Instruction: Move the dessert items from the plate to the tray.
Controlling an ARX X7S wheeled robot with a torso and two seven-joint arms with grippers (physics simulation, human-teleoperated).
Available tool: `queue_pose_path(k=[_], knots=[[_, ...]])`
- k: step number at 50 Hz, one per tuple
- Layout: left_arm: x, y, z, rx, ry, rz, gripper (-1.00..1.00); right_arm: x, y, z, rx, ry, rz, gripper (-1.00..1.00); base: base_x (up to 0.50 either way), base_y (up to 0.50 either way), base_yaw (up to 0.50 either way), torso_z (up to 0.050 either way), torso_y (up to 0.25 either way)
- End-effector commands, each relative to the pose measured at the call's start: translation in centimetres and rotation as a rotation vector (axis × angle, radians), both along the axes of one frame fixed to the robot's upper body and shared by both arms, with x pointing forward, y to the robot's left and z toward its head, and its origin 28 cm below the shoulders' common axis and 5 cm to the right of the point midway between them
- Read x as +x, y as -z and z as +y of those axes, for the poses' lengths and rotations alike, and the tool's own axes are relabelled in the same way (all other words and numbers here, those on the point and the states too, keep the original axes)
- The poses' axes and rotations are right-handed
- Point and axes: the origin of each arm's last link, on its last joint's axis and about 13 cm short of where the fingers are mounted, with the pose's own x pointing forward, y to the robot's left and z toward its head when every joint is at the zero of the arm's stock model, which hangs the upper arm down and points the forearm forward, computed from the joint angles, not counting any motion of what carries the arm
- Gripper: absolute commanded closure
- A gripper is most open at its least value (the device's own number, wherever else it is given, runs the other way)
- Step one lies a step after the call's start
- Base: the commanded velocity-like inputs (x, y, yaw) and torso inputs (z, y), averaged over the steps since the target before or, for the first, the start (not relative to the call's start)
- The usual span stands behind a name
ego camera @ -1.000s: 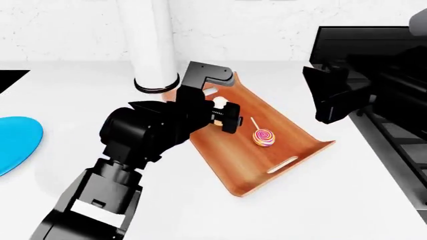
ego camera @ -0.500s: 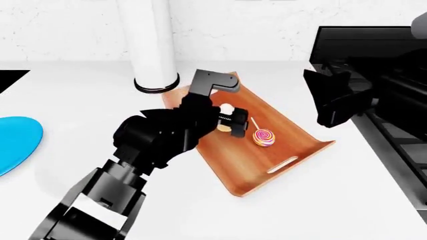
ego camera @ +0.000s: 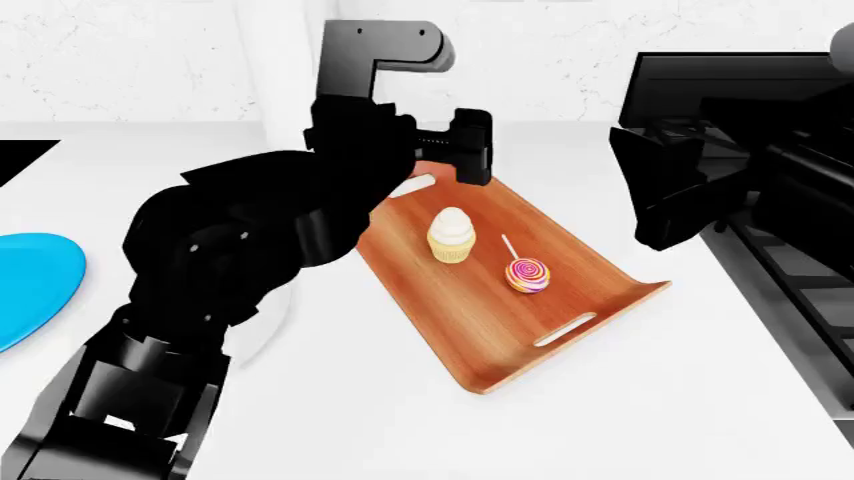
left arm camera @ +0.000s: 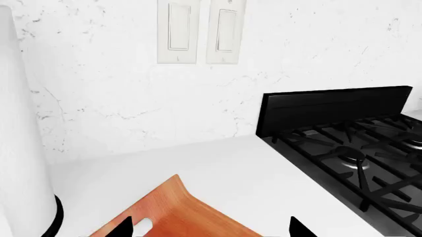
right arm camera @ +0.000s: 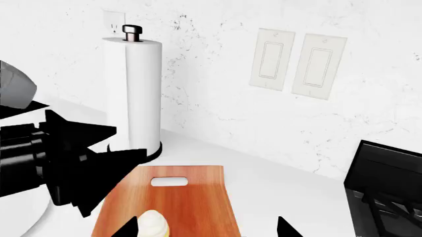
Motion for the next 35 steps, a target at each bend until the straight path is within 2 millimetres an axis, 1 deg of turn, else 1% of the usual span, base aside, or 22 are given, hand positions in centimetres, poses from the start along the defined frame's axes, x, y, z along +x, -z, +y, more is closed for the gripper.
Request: queue_pose_path(k=[1,6,10,12,16,22,27,35], knots=[[-5.9,-2.9,4.5,-0.124,-0.017,-0.147,-1.00,0.3,0.0,0.0,-0.012,0.025,-0.166,-1.00,0.00,0.00,0.00,0.000,0.000],[-10.6,-1.1,8.1,-0.212,-0.043,-0.224,-1.00,0.5,0.0,0.0,-0.029,0.029,-0.311,-1.00,0.00,0.00,0.00,0.000,0.000],[-14.1,0.0,9.4,-0.269,-0.034,-0.261,-1.00,0.7,0.0,-0.1,-0.047,0.045,-0.389,-1.00,0.00,0.00,0.00,0.000,0.000],[-15.2,0.8,9.7,-0.293,-0.028,-0.255,-1.00,0.7,0.0,-0.1,-0.040,0.045,-0.402,-1.00,0.00,0.00,0.00,0.000,0.000],[-16.4,2.2,9.8,-0.317,-0.036,-0.251,-1.00,0.8,0.0,0.0,0.013,0.043,-0.419,-1.00,0.00,0.00,0.00,0.000,0.000],[-18.0,3.3,9.7,-0.347,-0.050,-0.289,-1.00,0.9,-0.1,0.0,0.041,0.053,-0.501,-1.00,0.00,0.00,0.00,0.000,0.000],[-18.0,3.9,9.7,-0.351,-0.049,-0.274,-1.00,0.9,0.0,0.1,0.084,0.025,-0.472,-1.00,0.00,0.00,0.00,0.000,0.000],[-17.7,4.0,9.7,-0.361,-0.059,-0.266,-1.00,0.8,0.0,0.1,0.111,-0.011,-0.443,-1.00,0.00,0.00,0.00,0.000,0.000]])
